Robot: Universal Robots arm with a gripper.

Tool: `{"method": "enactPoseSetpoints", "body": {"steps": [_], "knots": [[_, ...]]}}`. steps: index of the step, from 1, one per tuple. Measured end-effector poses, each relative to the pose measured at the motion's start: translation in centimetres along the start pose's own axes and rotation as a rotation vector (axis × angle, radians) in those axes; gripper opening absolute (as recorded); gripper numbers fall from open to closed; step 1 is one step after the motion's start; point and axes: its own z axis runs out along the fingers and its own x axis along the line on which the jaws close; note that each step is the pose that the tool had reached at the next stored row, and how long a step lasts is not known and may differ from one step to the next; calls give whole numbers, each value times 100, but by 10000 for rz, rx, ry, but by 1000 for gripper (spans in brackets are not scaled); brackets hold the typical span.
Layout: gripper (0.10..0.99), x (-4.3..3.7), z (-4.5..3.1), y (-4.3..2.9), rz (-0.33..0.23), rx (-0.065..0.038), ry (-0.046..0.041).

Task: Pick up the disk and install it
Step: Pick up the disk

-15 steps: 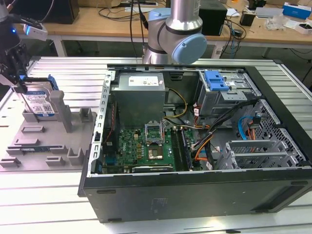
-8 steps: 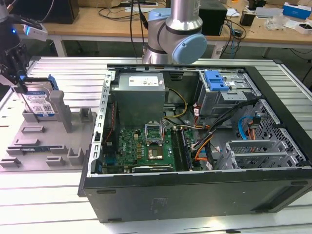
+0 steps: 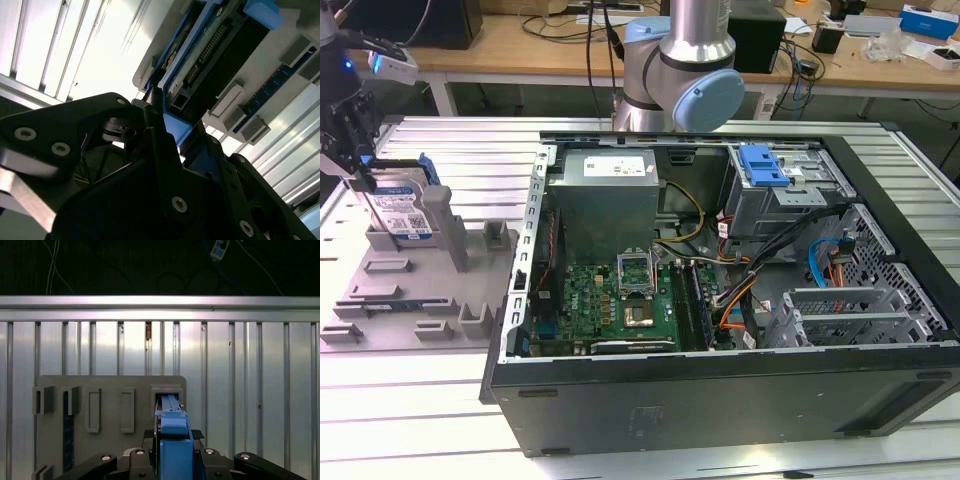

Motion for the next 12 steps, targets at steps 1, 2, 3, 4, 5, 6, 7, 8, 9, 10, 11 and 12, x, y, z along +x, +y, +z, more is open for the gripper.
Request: {"method": "enactPoseSetpoints", "body": {"steps": [1,2,3,4,5,6,7,8,9,10,11,12], "knots": [[365,0,-6,-1,0,0,0],[365,0,-15,-2,0,0,0],[365,0,-28,-2,0,-1,-1],[365,0,-54,-1,0,-1,-1],[365,1,-95,-1,0,-2,-1],[365,2,-124,-1,0,-2,-1],[365,2,-151,-1,0,-1,-1],[365,2,-185,-1,0,-1,-1],[365,3,-215,-2,0,-2,-1],[365,3,-255,-3,0,-1,-1],[365,4,-287,-3,0,-1,-1],[365,4,-322,-3,0,-2,-1]]}}
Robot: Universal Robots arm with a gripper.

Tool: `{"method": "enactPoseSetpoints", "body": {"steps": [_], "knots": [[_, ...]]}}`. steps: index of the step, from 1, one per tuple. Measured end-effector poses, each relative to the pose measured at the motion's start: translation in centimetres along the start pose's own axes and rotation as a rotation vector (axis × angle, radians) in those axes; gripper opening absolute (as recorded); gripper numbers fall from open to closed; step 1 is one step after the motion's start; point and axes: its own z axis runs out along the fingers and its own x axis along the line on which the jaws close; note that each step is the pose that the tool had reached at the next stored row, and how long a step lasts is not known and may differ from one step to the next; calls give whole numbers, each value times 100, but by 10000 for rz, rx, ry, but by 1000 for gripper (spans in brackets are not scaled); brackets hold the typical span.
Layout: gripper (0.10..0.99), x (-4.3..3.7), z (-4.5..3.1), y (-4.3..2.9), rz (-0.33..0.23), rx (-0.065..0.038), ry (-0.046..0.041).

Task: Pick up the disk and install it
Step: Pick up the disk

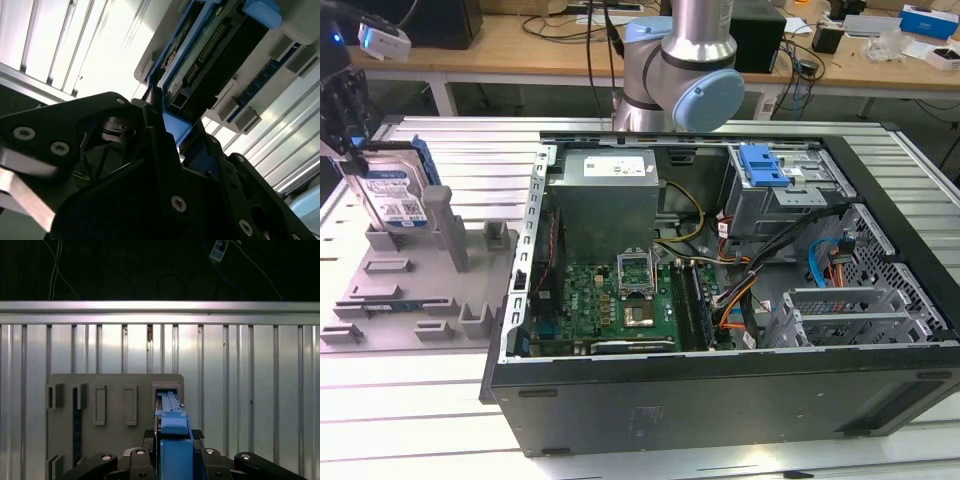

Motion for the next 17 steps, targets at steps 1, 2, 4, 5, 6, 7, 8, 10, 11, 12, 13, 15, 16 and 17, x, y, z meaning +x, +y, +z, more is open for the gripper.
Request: {"method": "enactPoseSetpoints", "body": {"steps": [1,2,4,5,6,7,8,10,11,12,13,15,16,17], "knots": [[365,1,-33,0,0,0,0],[365,1,-71,-1,0,0,0],[365,2,-171,-3,0,0,0],[365,3,-213,-3,0,0,0],[365,4,-259,-4,0,-1,0],[365,4,-302,-4,0,0,0],[365,5,-360,-5,0,0,0],[365,7,-537,-9,0,0,0],[365,8,-585,-10,0,0,0],[365,9,-641,-11,0,0,0],[365,10,-737,-14,0,0,0],[365,12,-860,-22,-1,0,0],[365,13,-914,-26,0,0,0],[365,14,-1035,-37,0,0,0]]}}
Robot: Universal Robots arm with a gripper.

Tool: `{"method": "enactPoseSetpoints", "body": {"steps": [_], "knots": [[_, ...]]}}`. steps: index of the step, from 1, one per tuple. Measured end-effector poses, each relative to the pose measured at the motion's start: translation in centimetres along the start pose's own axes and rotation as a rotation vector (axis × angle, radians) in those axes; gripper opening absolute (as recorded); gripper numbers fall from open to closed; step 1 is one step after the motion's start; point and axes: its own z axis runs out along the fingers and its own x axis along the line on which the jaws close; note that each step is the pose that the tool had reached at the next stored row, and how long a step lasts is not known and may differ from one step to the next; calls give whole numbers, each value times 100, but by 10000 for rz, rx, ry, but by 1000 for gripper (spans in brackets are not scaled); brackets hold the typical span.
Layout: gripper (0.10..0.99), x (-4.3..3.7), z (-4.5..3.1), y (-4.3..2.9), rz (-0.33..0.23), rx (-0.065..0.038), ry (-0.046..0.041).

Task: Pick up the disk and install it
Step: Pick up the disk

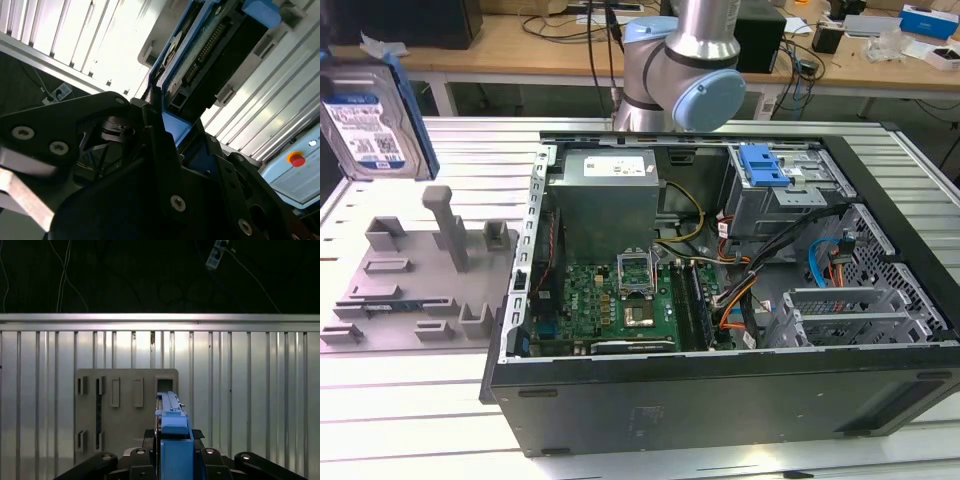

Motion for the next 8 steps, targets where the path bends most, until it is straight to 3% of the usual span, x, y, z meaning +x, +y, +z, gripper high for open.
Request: {"method": "enactPoseSetpoints", "body": {"steps": [1,2,4,5,6,8], "knots": [[365,1,-77,-7,0,0,0],[365,3,-201,-22,-1,0,1],[365,5,-326,-40,0,0,0],[365,6,-446,-58,0,1,0],[365,8,-517,-68,0,0,-1],[365,11,-549,-73,0,1,-6]]}}
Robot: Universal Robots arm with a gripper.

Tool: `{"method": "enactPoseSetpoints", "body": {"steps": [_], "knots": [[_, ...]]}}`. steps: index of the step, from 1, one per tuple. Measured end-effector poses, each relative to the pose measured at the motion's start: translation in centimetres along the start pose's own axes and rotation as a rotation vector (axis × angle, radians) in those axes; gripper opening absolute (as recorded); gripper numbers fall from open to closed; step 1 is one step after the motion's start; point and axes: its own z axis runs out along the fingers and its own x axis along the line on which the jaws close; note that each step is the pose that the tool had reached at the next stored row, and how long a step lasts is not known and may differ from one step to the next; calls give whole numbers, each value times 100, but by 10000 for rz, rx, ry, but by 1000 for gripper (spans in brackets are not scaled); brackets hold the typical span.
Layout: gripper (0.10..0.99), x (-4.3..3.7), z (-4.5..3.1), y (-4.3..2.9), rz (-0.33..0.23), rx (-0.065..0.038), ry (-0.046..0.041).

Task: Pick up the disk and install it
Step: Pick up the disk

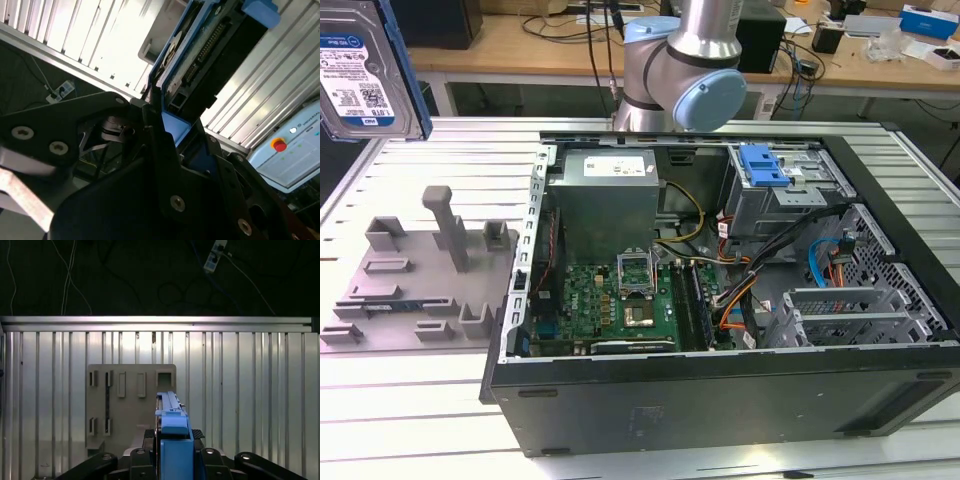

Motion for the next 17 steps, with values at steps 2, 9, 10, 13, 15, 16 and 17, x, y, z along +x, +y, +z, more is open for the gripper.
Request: {"method": "enactPoseSetpoints", "body": {"steps": [2,9,10,13,15,16,17], "knots": [[365,0,0,0,1,0,0],[365,73,-6,-89,0,-1,0],[365,112,-11,-147,2,-1,-1],[365,224,-28,-310,0,-1,-5],[365,282,-36,-394,2,-2,-4],[365,328,-39,-457,-1,-2,-4],[365,365,-40,-504,0,-1,-5]]}}
